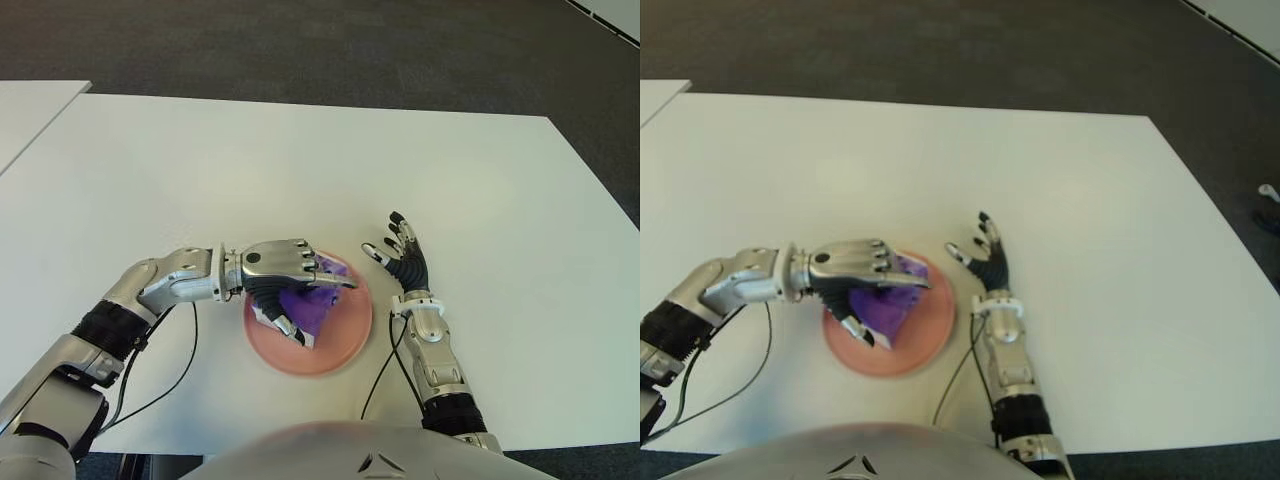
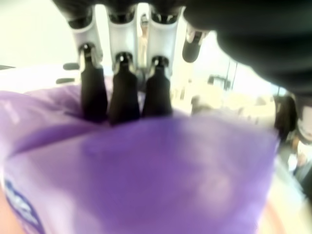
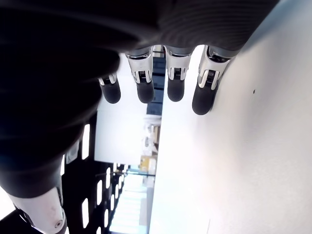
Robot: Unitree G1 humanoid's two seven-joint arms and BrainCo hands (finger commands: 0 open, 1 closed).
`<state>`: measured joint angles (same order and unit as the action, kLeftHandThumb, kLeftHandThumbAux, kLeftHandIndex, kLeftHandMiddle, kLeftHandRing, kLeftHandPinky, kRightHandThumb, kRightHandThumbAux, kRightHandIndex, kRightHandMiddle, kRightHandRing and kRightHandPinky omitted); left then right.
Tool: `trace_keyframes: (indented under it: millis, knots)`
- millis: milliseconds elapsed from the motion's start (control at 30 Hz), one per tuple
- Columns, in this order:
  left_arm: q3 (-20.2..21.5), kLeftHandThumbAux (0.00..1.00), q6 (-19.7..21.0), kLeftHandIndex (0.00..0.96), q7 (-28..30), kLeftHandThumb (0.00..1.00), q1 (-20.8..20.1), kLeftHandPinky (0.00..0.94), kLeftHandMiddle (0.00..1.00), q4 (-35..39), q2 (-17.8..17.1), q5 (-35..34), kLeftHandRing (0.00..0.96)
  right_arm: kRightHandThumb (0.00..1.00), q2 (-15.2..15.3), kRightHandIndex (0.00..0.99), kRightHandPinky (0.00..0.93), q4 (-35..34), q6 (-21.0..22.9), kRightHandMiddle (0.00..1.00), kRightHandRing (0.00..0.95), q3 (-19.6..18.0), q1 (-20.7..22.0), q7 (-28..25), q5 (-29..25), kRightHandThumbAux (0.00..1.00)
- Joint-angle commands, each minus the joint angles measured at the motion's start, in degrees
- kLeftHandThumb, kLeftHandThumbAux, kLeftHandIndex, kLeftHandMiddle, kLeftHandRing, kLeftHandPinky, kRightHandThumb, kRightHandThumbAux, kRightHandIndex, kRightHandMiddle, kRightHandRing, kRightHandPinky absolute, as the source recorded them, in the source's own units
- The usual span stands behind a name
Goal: Put the tissue paper into the plate.
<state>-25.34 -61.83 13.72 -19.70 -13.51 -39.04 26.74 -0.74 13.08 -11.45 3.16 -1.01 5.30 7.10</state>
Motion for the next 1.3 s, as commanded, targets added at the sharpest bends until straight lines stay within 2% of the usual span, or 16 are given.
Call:
trace_keyframes:
  millis: [33, 100, 200, 267, 300, 333, 400, 433, 533, 567, 633, 700, 900, 1100, 1233, 1300]
  knots:
    - [-1.2, 0.314, 2.3, 0.000, 8.2, 0.325, -3.9, 0.062, 0.000, -2.8, -1.6, -23.1, 0.000, 0.138, -0.2, 0.000, 0.058, 2.3, 4.4, 0.029, 0.040, 0.3, -2.2, 0.7, 1.0, 0.697]
    - [-1.2, 0.328, 5.0, 0.000, 11.1, 0.262, -3.5, 0.063, 0.000, -1.5, -1.4, -30.0, 0.000, 0.139, -0.2, 0.000, 0.051, 2.4, 4.5, 0.024, 0.035, 0.4, -2.0, 0.9, 1.0, 0.688]
    - [2.9, 0.315, 24.0, 0.000, 14.4, 0.257, 3.5, 0.059, 0.000, 9.7, -3.3, -47.8, 0.000, 0.139, -0.5, 0.000, 0.049, 2.3, 5.0, 0.015, 0.028, 0.8, -1.7, 1.3, 1.4, 0.673]
    - [4.4, 0.315, 29.8, 0.000, 14.6, 0.247, 5.4, 0.065, 0.000, 11.7, -3.6, -51.8, 0.000, 0.141, -0.5, 0.000, 0.059, 2.4, 5.1, 0.014, 0.028, 0.9, -1.6, 1.2, 1.5, 0.671]
    - [5.9, 0.316, 35.8, 0.000, 11.6, 0.243, 4.2, 0.067, 0.000, 13.7, -1.6, -56.5, 0.000, 0.142, -0.5, 0.000, 0.062, 2.3, 5.3, 0.014, 0.028, 0.9, -1.6, 1.1, 1.4, 0.670]
    - [6.6, 0.317, 42.0, 0.000, 7.1, 0.239, -0.3, 0.070, 0.000, 16.7, 1.5, -61.5, 0.000, 0.145, -0.5, 0.000, 0.067, 2.3, 5.5, 0.015, 0.030, 0.9, -1.6, 1.0, 1.3, 0.671]
    - [8.0, 0.343, 48.9, 0.000, 1.6, 0.235, -6.4, 0.067, 0.000, 20.4, 5.8, -68.0, 0.000, 0.155, -0.6, 0.000, 0.079, 2.3, 5.8, 0.022, 0.038, 0.9, -1.6, 0.8, 1.1, 0.678]
    - [8.4, 0.353, 49.7, 0.000, 0.6, 0.237, -7.8, 0.066, 0.000, 21.0, 6.7, -69.3, 0.000, 0.156, -0.6, 0.000, 0.081, 2.3, 5.9, 0.024, 0.039, 0.8, -1.6, 0.8, 1.0, 0.680]
    - [14.4, 0.406, 35.5, 0.000, 2.8, 0.310, -0.6, 0.056, 0.000, 18.6, 8.2, -70.8, 0.000, 0.162, -0.6, 0.000, 0.082, 2.9, 5.3, 0.030, 0.043, 0.6, -1.6, 0.5, 0.4, 0.687]
    - [16.2, 0.415, 32.7, 0.000, 3.0, 0.327, 0.9, 0.036, 0.000, 18.2, 8.3, -70.4, 0.000, 0.159, -0.6, 0.000, 0.083, 3.2, 5.1, 0.032, 0.045, 0.5, -1.5, 0.4, 0.2, 0.690]
    - [19.0, 0.422, 30.6, 0.000, 3.1, 0.326, 2.1, 0.018, 0.000, 17.6, 8.3, -69.8, 0.000, 0.156, -0.6, 0.000, 0.084, 3.5, 4.6, 0.035, 0.047, 0.5, -1.4, 0.2, 0.1, 0.693]
    - [20.6, 0.420, 30.8, 0.000, 3.0, 0.280, 1.9, 0.007, 0.000, 17.0, 8.9, -69.6, 0.000, 0.151, -0.5, 0.000, 0.087, 3.6, 4.4, 0.039, 0.049, 0.5, -1.3, 0.2, 0.0, 0.693]
    - [25.7, 0.364, 32.2, 0.000, 6.9, 0.161, -3.8, 0.000, 0.000, 6.8, 13.2, -71.0, 0.000, 0.141, -0.4, 0.000, 0.087, 4.3, 3.8, 0.049, 0.056, 0.3, -1.1, -0.1, -0.1, 0.692]
    - [30.7, 0.303, 37.5, 0.003, 11.4, 0.108, -8.7, 0.000, 0.000, -2.3, 17.2, -71.7, 0.000, 0.141, -0.3, 0.000, 0.089, 4.8, 3.3, 0.050, 0.059, 0.2, -0.9, -0.2, -0.5, 0.693]
    - [33.6, 0.286, 37.9, 0.007, 13.1, 0.097, -12.3, 0.000, 0.000, -10.1, 20.0, -69.4, 0.000, 0.147, -0.3, 0.000, 0.089, 4.7, 3.2, 0.047, 0.057, 0.4, -0.9, -0.2, -0.7, 0.693]
    - [34.1, 0.281, 36.3, 0.011, 10.9, 0.095, -13.1, 0.000, 0.000, -14.9, 21.1, -65.0, 0.000, 0.148, -0.2, 0.000, 0.089, 4.8, 3.2, 0.045, 0.056, 0.4, -0.9, -0.2, -0.6, 0.691]
